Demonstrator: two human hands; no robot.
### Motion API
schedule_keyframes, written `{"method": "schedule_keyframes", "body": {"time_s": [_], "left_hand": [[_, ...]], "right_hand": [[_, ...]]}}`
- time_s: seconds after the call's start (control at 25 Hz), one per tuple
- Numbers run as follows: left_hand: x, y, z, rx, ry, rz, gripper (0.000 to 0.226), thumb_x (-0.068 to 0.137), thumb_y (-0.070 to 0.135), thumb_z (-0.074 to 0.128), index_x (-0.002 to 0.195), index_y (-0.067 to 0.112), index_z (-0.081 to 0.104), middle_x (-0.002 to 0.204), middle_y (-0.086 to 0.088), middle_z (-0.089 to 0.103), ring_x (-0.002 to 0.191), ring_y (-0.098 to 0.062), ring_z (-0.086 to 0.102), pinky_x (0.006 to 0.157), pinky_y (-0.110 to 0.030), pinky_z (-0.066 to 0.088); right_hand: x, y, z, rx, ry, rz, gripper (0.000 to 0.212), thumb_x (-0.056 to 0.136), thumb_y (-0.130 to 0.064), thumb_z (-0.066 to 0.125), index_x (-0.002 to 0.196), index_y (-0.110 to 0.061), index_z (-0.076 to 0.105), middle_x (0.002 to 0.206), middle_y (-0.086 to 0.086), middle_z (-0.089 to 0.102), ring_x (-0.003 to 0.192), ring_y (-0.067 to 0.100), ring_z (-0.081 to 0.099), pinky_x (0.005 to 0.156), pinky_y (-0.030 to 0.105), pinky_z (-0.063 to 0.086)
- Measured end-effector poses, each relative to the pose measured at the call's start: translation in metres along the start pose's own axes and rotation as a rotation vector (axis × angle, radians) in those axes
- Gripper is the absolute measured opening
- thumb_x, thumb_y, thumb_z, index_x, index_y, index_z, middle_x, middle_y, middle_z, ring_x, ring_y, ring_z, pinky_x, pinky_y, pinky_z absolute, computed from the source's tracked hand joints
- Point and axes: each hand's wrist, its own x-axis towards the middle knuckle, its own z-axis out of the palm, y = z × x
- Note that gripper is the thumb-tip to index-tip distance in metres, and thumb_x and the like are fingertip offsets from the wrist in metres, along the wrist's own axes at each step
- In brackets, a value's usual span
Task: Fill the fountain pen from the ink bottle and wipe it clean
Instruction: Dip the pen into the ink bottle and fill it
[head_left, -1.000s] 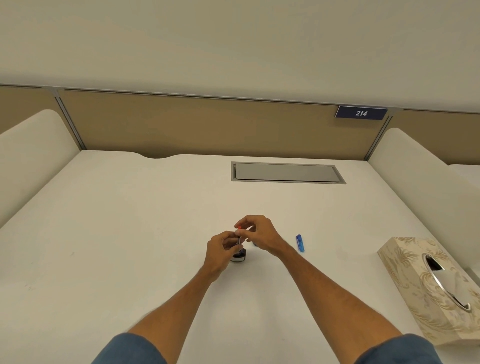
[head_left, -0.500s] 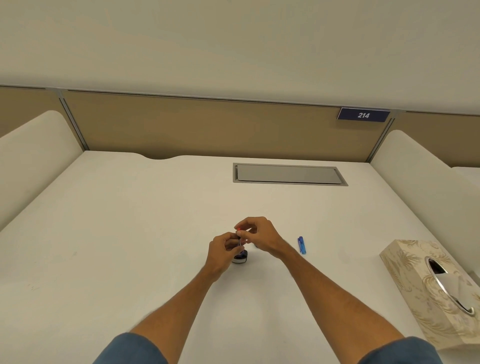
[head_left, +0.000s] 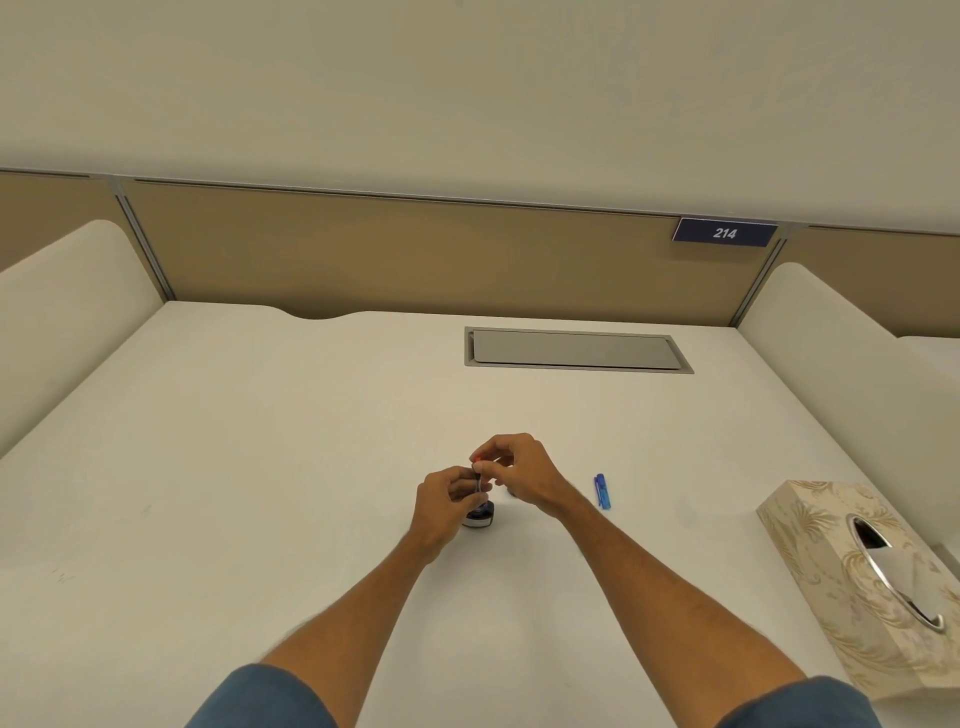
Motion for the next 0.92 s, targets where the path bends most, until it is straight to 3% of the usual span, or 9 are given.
{"method": "schedule_keyframes", "body": {"time_s": [0.2,0.44,0.64,0.92], "left_hand": [[0.0,0.0006,-0.0005,0.009,-0.006,0.004,0.027,0.08,-0.003,0.069,0.107,0.001,0.068,0.094,-0.01,0.076,0.083,-0.013,0.074,0.074,-0.019,0.057],[0.0008,0.0023,-0.0019,0.021,-0.027,-0.003,0.028,0.081,-0.004,0.067,0.108,0.001,0.068,0.095,-0.01,0.076,0.081,-0.01,0.074,0.072,-0.017,0.056],[0.0015,0.0018,-0.0028,0.032,-0.032,-0.013,0.028,0.081,-0.003,0.067,0.109,0.001,0.068,0.095,-0.01,0.076,0.081,-0.009,0.073,0.072,-0.017,0.056],[0.0017,0.0025,-0.0034,0.023,-0.031,-0.017,0.028,0.081,-0.003,0.067,0.108,0.001,0.068,0.094,-0.009,0.076,0.081,-0.01,0.073,0.071,-0.016,0.056]], "right_hand": [[0.0013,0.0025,0.0013,-0.007,0.024,0.001,0.01,0.083,-0.014,0.07,0.09,-0.007,0.071,0.082,0.004,0.072,0.07,0.011,0.068,0.061,0.014,0.05],[0.0022,0.0019,0.0019,0.015,0.054,0.013,0.013,0.082,-0.015,0.072,0.091,-0.006,0.071,0.087,0.007,0.073,0.075,0.015,0.069,0.053,0.007,0.045],[0.0045,0.0048,-0.0004,0.013,0.031,0.001,0.011,0.082,-0.015,0.071,0.091,-0.01,0.074,0.085,0.004,0.075,0.079,0.011,0.07,0.072,0.015,0.052],[0.0066,0.0044,0.0013,0.021,0.057,-0.008,0.013,0.077,-0.017,0.076,0.084,-0.007,0.073,0.081,0.005,0.074,0.073,0.012,0.07,0.07,0.017,0.054]]}}
